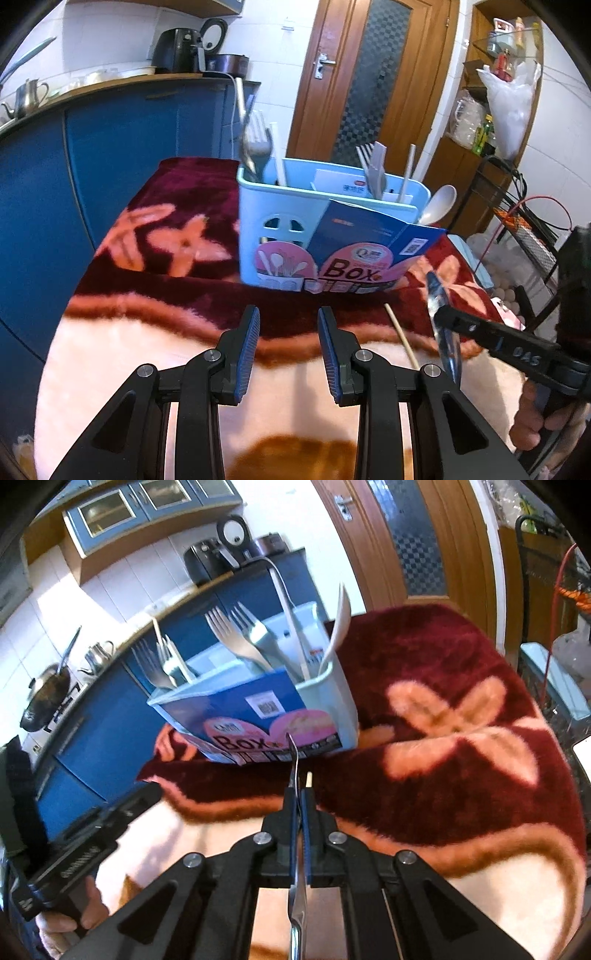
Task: Organize utensils
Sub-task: 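Reach the right tool down to another metal knife and close on it, then lift the knife with the right tool while the left tool grasps another wooden chopstick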
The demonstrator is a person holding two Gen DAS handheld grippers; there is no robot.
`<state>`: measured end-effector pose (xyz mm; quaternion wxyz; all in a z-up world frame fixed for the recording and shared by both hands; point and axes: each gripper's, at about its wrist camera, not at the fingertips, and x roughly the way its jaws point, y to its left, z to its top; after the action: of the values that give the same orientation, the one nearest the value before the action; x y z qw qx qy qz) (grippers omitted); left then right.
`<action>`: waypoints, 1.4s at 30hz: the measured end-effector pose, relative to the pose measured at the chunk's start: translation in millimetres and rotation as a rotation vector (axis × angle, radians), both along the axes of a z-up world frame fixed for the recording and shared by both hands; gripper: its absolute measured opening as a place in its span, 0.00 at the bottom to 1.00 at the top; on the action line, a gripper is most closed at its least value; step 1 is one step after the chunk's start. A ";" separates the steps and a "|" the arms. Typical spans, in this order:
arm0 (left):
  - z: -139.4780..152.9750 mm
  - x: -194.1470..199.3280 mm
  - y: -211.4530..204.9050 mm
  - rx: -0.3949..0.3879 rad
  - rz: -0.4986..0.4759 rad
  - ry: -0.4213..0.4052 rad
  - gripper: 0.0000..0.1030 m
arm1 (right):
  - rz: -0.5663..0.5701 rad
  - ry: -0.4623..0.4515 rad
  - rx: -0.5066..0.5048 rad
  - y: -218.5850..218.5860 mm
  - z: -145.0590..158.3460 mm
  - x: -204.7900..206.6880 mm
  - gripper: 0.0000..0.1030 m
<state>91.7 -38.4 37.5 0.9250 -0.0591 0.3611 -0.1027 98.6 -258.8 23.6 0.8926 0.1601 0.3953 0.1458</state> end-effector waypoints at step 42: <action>-50.3 85.0 -122.4 0.014 -0.230 0.480 0.09 | -0.064 -0.359 -0.049 -49.6 54.0 -40.0 0.04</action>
<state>176.7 -160.7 -12.9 0.7953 -0.0341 0.5754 -0.1876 58.5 -308.4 77.6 0.9567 0.1221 0.2277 0.1340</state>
